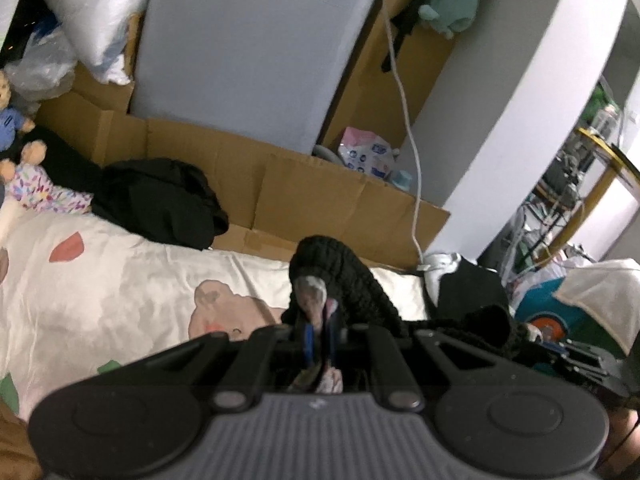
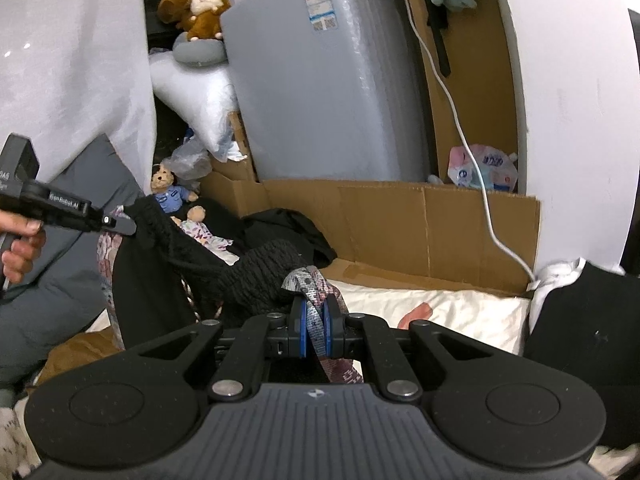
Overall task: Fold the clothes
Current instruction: 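Lower the held black shorts toward the bed with both tools, then lay the shorts' waistband on the bed with both tools, then open both tools and release the waistband of the shorts, then pull both tools back from the flattened shorts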
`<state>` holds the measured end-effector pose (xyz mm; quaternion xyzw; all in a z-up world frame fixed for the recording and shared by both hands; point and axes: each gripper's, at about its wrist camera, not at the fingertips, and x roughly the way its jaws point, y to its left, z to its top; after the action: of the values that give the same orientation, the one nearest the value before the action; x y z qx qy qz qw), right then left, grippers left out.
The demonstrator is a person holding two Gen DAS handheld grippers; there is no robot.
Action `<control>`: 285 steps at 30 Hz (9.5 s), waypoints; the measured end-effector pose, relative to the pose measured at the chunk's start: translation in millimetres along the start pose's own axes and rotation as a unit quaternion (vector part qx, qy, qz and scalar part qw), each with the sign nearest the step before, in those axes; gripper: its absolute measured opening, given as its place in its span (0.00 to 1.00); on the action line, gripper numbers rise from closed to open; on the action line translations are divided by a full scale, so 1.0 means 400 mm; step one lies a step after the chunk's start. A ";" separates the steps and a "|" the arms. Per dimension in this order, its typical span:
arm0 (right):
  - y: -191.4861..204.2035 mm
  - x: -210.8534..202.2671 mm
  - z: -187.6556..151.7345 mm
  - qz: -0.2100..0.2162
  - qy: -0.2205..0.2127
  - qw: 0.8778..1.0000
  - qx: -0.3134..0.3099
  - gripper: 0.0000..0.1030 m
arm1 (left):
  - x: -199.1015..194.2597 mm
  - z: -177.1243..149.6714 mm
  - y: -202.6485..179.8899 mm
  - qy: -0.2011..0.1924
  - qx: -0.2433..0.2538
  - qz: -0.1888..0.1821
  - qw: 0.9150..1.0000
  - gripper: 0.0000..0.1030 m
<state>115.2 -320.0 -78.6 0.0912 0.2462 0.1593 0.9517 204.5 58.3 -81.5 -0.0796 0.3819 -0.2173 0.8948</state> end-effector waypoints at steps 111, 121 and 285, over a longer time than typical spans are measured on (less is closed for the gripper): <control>-0.323 0.836 -0.210 -0.055 0.272 0.951 0.136 0.42 | 0.622 -0.185 0.397 0.176 -0.042 0.089 0.979 0.12; -0.288 0.801 -0.179 -0.059 0.247 0.965 0.068 0.09 | 0.601 -0.138 0.373 0.143 -0.012 0.078 0.987 0.07; 0.071 0.238 -0.309 -0.043 0.241 0.962 0.122 0.69 | 0.273 -0.570 0.301 0.333 -0.043 0.108 0.936 0.61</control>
<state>125.1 -248.5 -219.8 0.1552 0.4894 0.1046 0.8517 147.2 121.9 -348.3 0.0002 0.6730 -0.1168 0.7304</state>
